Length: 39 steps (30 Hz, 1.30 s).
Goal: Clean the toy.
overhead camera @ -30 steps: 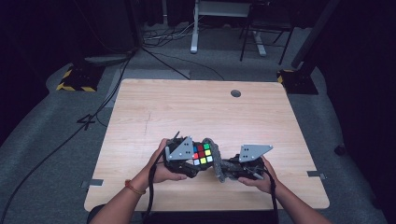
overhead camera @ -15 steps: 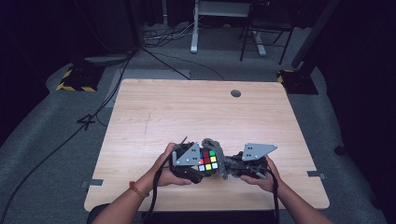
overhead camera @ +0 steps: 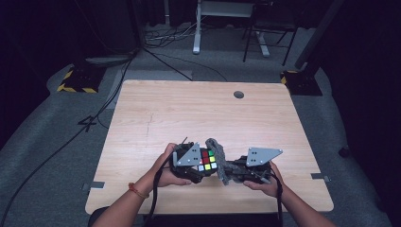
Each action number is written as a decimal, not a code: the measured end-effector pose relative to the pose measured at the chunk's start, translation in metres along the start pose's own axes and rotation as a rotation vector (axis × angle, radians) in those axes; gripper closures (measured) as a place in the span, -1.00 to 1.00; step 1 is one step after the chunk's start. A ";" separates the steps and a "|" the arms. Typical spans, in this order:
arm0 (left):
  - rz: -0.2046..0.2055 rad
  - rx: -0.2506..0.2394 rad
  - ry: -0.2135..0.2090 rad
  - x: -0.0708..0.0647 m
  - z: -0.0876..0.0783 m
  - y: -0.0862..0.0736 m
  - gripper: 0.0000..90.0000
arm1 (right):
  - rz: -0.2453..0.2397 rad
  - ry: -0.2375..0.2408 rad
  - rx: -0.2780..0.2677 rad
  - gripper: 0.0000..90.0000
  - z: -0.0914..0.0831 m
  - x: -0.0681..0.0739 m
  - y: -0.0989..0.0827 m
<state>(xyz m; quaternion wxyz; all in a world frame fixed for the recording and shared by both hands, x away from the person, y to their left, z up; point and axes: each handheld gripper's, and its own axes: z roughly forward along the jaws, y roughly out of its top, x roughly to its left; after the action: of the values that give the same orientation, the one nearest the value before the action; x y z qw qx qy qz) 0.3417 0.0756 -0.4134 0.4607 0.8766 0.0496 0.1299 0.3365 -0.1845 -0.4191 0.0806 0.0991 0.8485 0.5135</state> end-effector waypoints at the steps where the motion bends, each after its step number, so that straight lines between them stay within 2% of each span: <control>1: -0.003 -0.004 -0.001 0.000 0.000 0.000 -0.27 | 0.000 -0.003 -0.002 0.71 0.000 0.000 -0.001; 5: -0.004 0.012 -0.013 -0.002 0.005 -0.001 -0.27 | 0.002 0.009 -0.031 0.71 -0.002 -0.001 -0.001; 7: 0.009 0.025 -0.015 -0.003 0.008 -0.001 -0.28 | -0.007 0.015 -0.036 0.71 -0.002 0.001 0.000; 10: 0.025 0.064 -0.028 -0.007 0.017 -0.001 -0.28 | -0.023 0.027 -0.047 0.71 -0.001 0.005 0.003; 11: 0.029 0.085 -0.036 -0.009 0.022 -0.001 -0.28 | -0.027 0.025 -0.042 0.71 0.000 0.006 0.004; 14: 0.026 0.098 -0.034 -0.009 0.026 -0.003 -0.27 | -0.049 0.005 -0.020 0.71 0.003 0.009 0.006; 17: 0.011 0.078 -0.034 -0.007 0.022 -0.002 -0.27 | -0.035 -0.026 -0.006 0.71 0.002 0.005 0.005; 19: 0.009 0.058 -0.020 -0.006 0.017 0.000 -0.27 | -0.034 -0.051 0.016 0.71 0.002 0.000 0.002; 23: -0.009 -0.007 -0.003 -0.001 0.002 0.002 -0.27 | 0.035 -0.075 0.061 0.71 0.002 -0.015 -0.009; 27: -0.019 -0.061 0.003 0.001 -0.009 0.005 -0.27 | 0.076 -0.045 0.084 0.71 0.007 -0.021 -0.016; 29: -0.016 -0.069 0.001 0.000 -0.009 0.005 -0.27 | 0.077 -0.023 0.071 0.71 0.009 -0.019 -0.016; 31: -0.010 -0.066 -0.001 -0.001 -0.007 0.005 -0.27 | 0.075 0.016 0.031 0.71 0.008 -0.017 -0.013; 34: -0.017 -0.078 -0.022 0.001 -0.007 0.003 -0.27 | 0.068 0.020 0.010 0.71 0.005 -0.014 -0.012; 37: -0.017 -0.064 -0.020 0.002 -0.007 0.001 -0.28 | 0.078 0.026 -0.033 0.71 -0.001 -0.014 -0.010; 39: -0.003 -0.033 -0.018 0.001 -0.004 0.001 -0.28 | 0.066 0.024 -0.052 0.71 -0.003 -0.013 -0.008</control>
<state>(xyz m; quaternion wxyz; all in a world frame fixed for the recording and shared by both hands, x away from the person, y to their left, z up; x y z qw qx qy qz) 0.3417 0.0783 -0.4102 0.4759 0.8699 0.0446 0.1220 0.3474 -0.1939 -0.4246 0.0561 0.1190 0.8320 0.5389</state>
